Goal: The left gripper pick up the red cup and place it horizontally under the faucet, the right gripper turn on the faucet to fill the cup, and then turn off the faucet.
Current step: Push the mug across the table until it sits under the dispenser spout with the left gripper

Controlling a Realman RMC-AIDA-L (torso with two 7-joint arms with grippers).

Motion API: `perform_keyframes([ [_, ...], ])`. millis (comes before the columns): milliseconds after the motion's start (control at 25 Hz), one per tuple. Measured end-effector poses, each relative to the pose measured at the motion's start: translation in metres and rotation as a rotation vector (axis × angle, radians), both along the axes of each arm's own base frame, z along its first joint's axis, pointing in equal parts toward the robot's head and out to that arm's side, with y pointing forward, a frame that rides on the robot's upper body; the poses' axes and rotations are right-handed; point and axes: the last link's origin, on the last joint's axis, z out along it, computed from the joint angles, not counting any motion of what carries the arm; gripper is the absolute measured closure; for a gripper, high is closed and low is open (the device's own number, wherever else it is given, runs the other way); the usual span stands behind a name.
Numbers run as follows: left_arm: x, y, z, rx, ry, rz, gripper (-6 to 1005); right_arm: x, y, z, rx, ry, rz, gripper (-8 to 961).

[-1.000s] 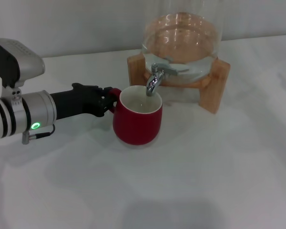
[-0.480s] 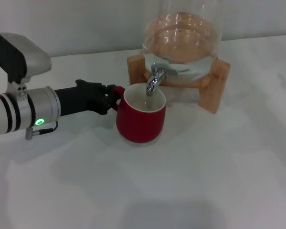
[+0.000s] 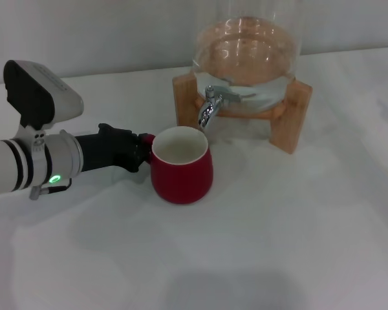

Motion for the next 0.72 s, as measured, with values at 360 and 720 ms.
perform_keyframes([
  [360, 0.0005, 0.0015, 0.0002, 0.013, 0.014, -0.022, 885, 0.001, -0.0011, -0.0006, -0.002, 0.0, -0.003, 322],
  [720, 0.003, 0.0033, 0.0011, 0.022, 0.013, -0.038, 890, 0.003, -0.0013, -0.0014, -0.001, 0.004, -0.009, 322],
])
